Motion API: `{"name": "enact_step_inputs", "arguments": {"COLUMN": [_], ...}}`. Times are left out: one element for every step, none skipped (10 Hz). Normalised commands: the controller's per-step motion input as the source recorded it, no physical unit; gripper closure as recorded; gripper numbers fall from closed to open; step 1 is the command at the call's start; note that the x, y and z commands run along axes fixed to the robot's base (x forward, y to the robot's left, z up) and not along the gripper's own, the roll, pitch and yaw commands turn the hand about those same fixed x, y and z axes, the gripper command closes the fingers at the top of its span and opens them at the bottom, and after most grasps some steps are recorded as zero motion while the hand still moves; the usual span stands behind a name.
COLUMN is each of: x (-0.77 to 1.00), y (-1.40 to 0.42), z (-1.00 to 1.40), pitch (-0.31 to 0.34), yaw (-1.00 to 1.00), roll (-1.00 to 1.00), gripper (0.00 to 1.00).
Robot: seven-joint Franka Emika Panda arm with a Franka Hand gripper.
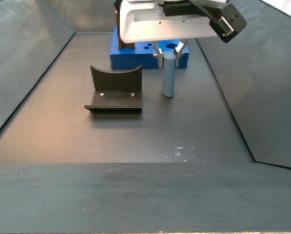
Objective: Pick up the oval object. Move up. Move to above the board. Insert the oval object.
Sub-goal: Pick up the oval object, then move up.
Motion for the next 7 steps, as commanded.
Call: {"name": "enact_step_inputs", "arguments": {"x": [0.00,0.00,0.00,0.00,0.00,0.02,0.01], "y": [0.00,0.00,0.00,0.00,0.00,-0.02,-0.03], "z": [0.00,0.00,0.00,0.00,0.83,0.83,0.72], "pitch": [0.000,0.000,0.000,0.000,0.000,-0.005,0.016], "yaw": [0.00,0.00,0.00,0.00,0.00,0.00,0.00], "roll": [0.00,0.00,0.00,0.00,0.00,0.00,-0.02], "gripper": [1.00,1.00,1.00,1.00,1.00,1.00,1.00]}}
